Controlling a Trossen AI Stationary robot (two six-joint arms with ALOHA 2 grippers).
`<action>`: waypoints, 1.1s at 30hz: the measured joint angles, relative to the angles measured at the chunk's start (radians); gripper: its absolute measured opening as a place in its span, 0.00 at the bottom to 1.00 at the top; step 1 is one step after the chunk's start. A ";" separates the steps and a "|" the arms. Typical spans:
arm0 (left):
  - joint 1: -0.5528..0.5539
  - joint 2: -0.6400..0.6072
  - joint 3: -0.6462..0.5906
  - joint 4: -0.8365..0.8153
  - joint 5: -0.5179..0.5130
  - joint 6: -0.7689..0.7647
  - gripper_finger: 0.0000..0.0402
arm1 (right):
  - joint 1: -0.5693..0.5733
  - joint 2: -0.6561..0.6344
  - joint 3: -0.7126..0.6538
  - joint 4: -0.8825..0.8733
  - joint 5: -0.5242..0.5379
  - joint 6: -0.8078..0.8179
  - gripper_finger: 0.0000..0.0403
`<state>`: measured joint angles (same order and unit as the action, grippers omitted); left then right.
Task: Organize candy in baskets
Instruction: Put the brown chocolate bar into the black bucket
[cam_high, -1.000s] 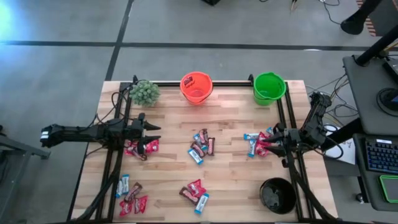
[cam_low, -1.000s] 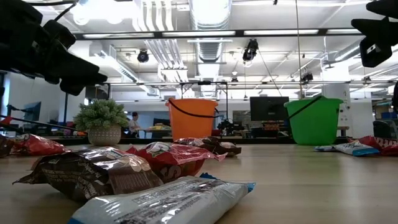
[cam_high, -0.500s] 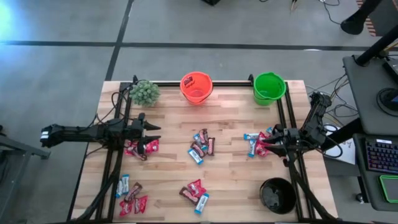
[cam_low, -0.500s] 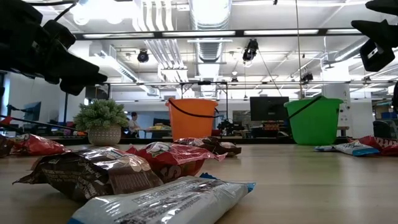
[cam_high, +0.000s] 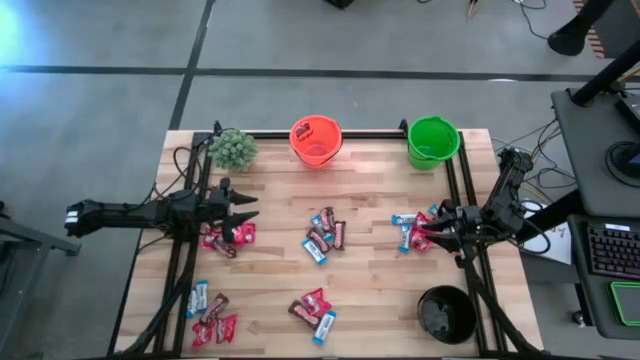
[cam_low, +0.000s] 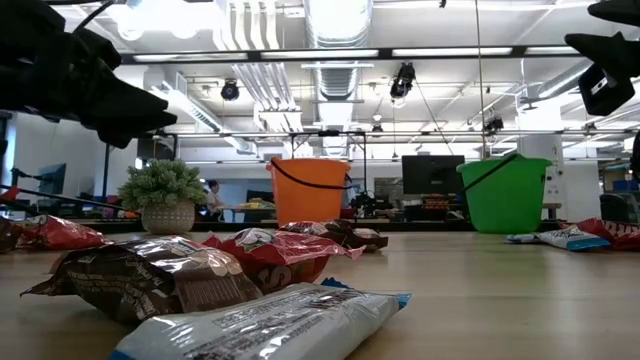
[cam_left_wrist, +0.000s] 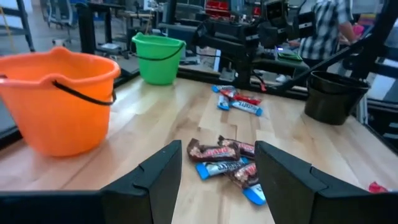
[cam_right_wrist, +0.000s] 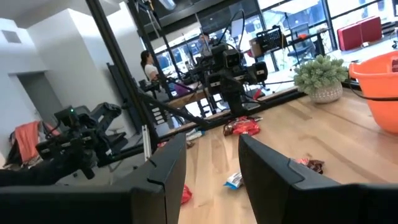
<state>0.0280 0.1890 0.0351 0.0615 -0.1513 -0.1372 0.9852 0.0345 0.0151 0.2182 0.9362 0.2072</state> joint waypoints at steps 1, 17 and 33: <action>0.000 0.000 0.000 0.003 0.000 0.005 0.46 | 0.000 0.000 0.000 -0.003 0.000 -0.001 0.33; 0.000 0.009 0.000 0.079 -0.048 -0.188 0.46 | 0.000 0.000 0.000 -0.003 0.007 -0.067 0.33; 0.000 0.065 0.000 0.081 -0.050 -0.089 0.03 | 0.000 0.000 0.000 -0.003 0.007 -0.100 0.03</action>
<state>0.0278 0.2541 0.0353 0.1421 -0.2011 -0.2262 0.9848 0.0345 0.0151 0.2150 0.9436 0.1068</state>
